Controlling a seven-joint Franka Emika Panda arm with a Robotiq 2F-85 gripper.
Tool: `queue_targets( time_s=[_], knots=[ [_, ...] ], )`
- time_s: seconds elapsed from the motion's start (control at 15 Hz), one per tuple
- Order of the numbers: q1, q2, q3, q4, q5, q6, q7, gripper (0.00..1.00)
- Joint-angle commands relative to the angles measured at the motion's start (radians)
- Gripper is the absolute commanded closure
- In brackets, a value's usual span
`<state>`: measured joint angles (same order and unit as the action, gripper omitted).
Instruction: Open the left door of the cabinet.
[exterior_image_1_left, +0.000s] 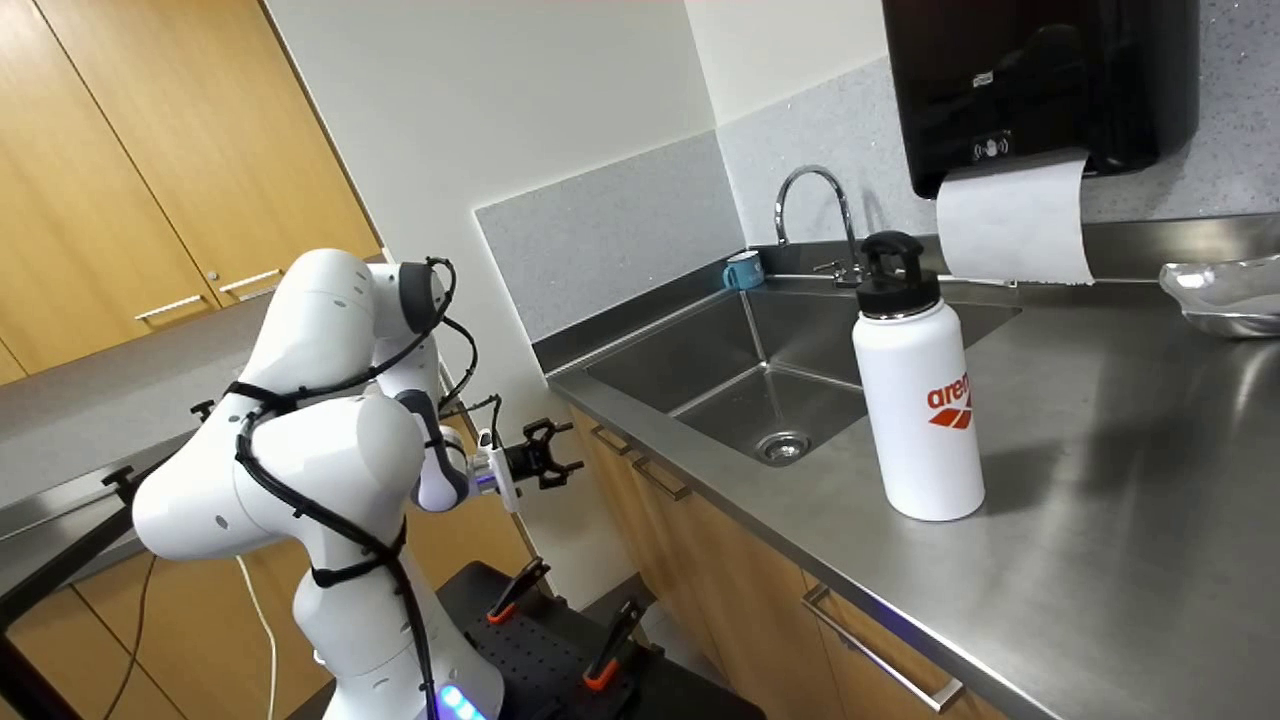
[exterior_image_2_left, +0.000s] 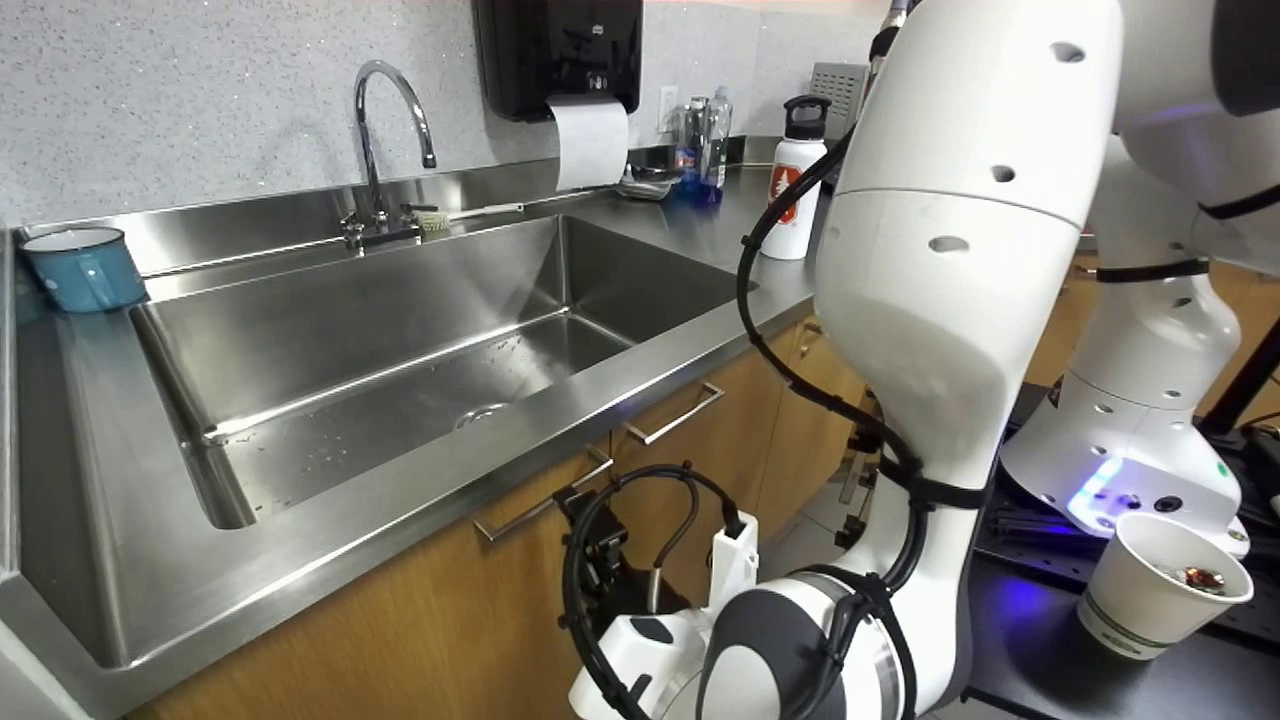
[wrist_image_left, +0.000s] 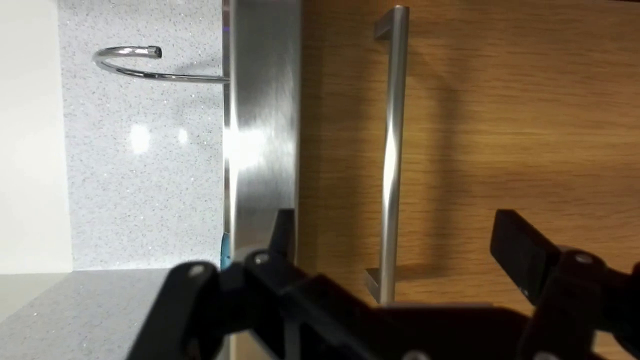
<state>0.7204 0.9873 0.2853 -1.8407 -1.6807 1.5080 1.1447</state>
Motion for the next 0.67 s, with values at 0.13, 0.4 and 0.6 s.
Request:
queue_targets(
  time_s=[0.13, 0.4, 0.6],
  knots=[
    [-0.005, 0.099, -0.017, 0.115, -0.006, -0.085, 0.01, 0.0],
    [-0.004, 0.151, -0.023, 0.179, -0.004, -0.135, 0.033, 0.0],
    [-0.004, 0.175, -0.025, 0.214, -0.007, -0.154, 0.041, 0.0]
  ],
)
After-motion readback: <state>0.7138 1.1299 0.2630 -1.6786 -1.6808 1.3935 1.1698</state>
